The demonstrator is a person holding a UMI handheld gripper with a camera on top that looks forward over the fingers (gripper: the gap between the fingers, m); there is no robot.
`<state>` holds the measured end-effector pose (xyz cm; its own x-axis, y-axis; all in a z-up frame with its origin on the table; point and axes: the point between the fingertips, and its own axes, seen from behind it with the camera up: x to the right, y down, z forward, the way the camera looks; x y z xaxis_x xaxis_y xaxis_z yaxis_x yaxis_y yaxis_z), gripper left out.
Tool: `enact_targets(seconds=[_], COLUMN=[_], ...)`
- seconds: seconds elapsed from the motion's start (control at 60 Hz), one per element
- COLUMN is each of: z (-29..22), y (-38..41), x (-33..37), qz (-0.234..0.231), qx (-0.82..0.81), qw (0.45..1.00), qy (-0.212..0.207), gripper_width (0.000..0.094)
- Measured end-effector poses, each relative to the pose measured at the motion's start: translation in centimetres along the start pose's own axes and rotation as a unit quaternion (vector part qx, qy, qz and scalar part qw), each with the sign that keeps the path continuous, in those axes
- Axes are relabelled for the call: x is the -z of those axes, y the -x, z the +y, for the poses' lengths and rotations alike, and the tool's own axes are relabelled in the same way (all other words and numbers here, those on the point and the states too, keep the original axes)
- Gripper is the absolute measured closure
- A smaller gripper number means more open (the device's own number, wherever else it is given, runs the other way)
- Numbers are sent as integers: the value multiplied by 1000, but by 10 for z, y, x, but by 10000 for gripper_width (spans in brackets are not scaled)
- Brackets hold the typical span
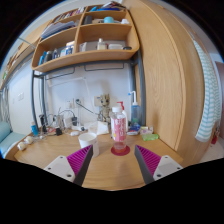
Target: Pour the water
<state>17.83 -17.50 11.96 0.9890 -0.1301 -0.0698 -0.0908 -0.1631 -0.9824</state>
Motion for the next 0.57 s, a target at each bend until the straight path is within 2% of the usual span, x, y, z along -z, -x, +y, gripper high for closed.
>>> enact_targets(seconds=[0.183,0.567], z=[-10,-5], y=[18,31], x=[22,25], qz=[-4,-13], qx=[32,27], qw=[999,999], qy=[-26,-21], gripper_width=[70,65])
